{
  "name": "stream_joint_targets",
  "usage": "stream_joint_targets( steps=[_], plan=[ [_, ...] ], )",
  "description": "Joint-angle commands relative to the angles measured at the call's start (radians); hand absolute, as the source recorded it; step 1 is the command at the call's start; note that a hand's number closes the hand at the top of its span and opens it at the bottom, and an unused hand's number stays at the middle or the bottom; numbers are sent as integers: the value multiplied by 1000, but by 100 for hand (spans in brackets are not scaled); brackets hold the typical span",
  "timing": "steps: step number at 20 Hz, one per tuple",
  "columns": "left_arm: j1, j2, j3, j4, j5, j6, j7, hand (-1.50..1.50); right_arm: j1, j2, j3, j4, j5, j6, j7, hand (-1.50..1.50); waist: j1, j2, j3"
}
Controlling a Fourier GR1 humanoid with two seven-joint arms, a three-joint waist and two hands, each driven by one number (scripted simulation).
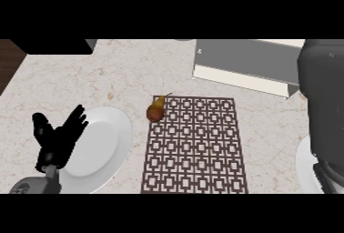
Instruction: Pick the croissant from the placemat and place it in the tiered shelf
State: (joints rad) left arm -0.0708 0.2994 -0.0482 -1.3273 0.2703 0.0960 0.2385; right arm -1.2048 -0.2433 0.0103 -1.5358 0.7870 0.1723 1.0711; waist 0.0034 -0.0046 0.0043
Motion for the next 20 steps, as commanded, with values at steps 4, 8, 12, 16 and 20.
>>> stream_joint_targets(
  steps=[4,8,12,16,20],
  plan=[
    [9,-32,-13,35,-18,-13,-22,0,-120,-125,-132,237,-61,84,-83,150,7,7,-5],
    [37,-40,-15,-4,-28,7,-3,0,-59,-187,-159,362,-86,72,-253,150,14,10,-5],
    [38,-26,6,-3,-25,-17,-5,0,-64,-163,-113,396,-61,75,-275,150,9,7,-5],
    [-28,-18,18,34,-21,-30,36,0,-88,-200,-142,561,-44,13,-397,150,13,11,-5],
    [3,-66,-11,27,-58,-5,-7,0,-117,-177,-141,660,0,-88,-438,150,16,12,-5]
  ],
)
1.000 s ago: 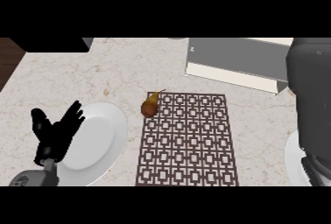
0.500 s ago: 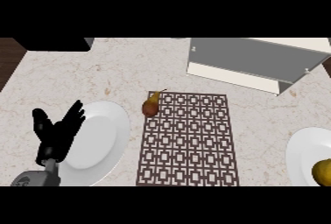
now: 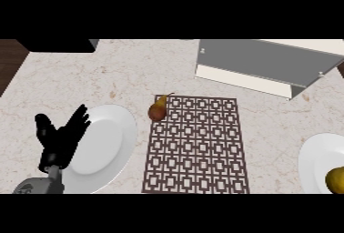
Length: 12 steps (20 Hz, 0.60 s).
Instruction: Pick the croissant from the placemat and place it in the tiered shelf
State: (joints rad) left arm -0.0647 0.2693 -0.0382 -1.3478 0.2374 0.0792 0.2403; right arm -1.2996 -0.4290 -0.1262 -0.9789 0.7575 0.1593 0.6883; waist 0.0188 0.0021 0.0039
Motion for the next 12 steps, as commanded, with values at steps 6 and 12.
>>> stream_joint_targets(
  steps=[6,12],
  plan=[
    [-38,-41,0,72,-35,22,10,0,-16,-9,-1,211,54,-124,-165,150,-4,4,-4],
    [3,12,39,43,-6,-49,2,0,-63,-3,-49,344,37,-209,-269,150,7,7,-5]
  ],
)
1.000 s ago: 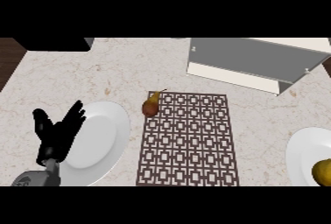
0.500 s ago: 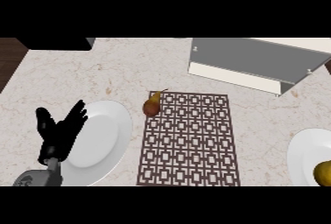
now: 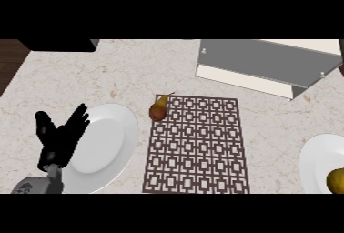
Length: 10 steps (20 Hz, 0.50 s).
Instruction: Pick the croissant from the placemat and place it in the tiered shelf
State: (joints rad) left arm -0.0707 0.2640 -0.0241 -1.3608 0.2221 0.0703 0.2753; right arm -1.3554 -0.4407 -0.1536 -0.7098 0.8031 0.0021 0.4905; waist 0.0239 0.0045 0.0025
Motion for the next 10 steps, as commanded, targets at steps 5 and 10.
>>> stream_joint_targets(
  steps=[5,10],
  plan=[
    [21,-16,5,-17,-2,3,57,0,19,9,-3,29,-4,-19,-75,150,-13,-4,-3],
    [-4,-25,13,42,-24,-12,-6,0,-23,-34,16,105,29,35,-102,150,-13,-1,-3]
  ],
)
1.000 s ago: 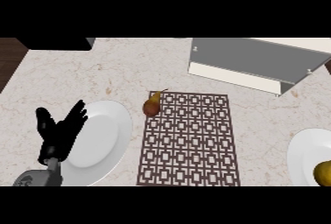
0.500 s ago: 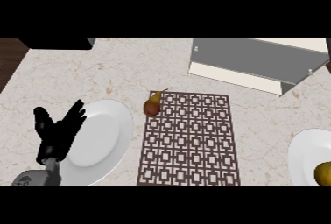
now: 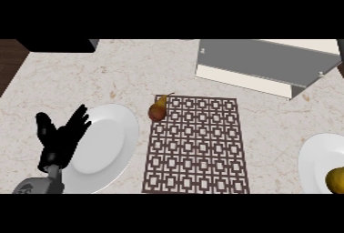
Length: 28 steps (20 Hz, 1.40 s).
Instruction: Pick the croissant from the placemat and place it in the tiered shelf
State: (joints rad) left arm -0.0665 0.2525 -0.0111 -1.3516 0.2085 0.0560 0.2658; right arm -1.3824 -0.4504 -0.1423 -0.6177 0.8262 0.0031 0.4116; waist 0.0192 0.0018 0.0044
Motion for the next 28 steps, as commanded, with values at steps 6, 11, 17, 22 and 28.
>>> stream_joint_targets(
  steps=[6,11,17,22,28],
  plan=[
    [38,15,15,-10,13,-36,8,0,-17,0,-167,1,-113,-172,54,-150,2,2,-5],
    [47,-16,-10,-12,-11,-17,3,0,-58,4,-260,11,-204,-240,19,-150,9,5,-4],
    [36,-6,4,-35,-19,-4,37,0,-51,15,-339,-37,-300,-311,2,-150,-2,0,-4],
    [40,7,29,-20,9,-41,25,0,-45,-71,-327,-62,-239,-418,50,-150,-7,-1,-5],
    [75,-37,2,-15,-29,-13,-26,0,1,-214,-402,-98,-261,-464,94,-150,-15,-2,-5]
  ],
)
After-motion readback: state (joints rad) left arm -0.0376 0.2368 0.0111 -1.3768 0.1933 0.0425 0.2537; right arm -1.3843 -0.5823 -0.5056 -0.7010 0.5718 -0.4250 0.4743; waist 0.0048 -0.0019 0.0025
